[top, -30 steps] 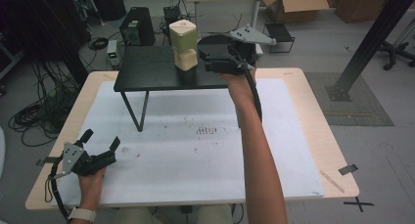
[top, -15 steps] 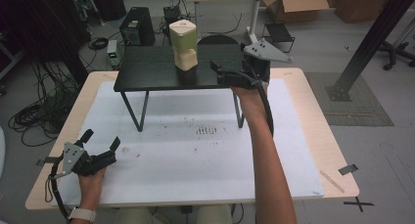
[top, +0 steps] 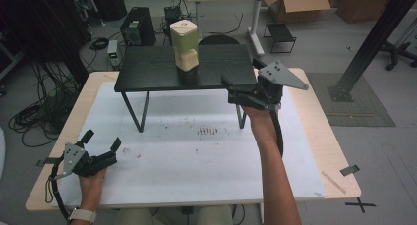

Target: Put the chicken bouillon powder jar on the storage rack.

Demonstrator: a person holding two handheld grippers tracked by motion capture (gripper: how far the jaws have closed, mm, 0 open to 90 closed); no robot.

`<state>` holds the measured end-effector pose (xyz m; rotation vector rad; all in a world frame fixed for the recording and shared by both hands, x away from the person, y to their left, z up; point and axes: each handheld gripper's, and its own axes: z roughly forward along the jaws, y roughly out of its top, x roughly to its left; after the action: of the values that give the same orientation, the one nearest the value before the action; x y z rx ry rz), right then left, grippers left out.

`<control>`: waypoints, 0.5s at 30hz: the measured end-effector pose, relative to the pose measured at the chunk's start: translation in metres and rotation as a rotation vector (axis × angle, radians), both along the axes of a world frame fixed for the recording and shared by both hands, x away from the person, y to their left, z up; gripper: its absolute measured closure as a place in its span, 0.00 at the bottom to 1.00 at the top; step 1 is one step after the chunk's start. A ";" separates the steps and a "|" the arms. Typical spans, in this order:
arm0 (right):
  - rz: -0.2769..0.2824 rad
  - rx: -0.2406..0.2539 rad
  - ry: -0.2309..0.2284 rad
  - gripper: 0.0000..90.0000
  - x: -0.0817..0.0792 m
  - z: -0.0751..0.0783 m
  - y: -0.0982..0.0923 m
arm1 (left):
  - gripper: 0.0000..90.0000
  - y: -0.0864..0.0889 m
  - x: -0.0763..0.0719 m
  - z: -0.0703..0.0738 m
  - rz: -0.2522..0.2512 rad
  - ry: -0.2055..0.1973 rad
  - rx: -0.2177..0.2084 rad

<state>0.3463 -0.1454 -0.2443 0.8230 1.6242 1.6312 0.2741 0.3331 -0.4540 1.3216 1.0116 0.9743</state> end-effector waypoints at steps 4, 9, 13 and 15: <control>-0.007 0.029 -0.012 0.00 -0.009 -0.008 -0.009 | 0.00 0.000 0.000 0.000 0.001 0.000 0.002; -0.020 0.045 -0.014 0.00 -0.019 -0.019 -0.019 | 0.00 0.000 0.000 0.000 0.001 0.001 0.003; -0.038 0.051 -0.018 0.00 -0.028 -0.031 -0.028 | 0.00 0.000 0.000 0.000 0.000 0.002 0.007; -0.045 0.060 -0.024 0.00 -0.031 -0.037 -0.031 | 0.00 -0.001 0.000 0.000 0.000 0.002 0.008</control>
<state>0.3148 -0.1769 -0.2809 0.8612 1.5354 1.6592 0.2744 0.3324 -0.4539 1.3293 1.0103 0.9779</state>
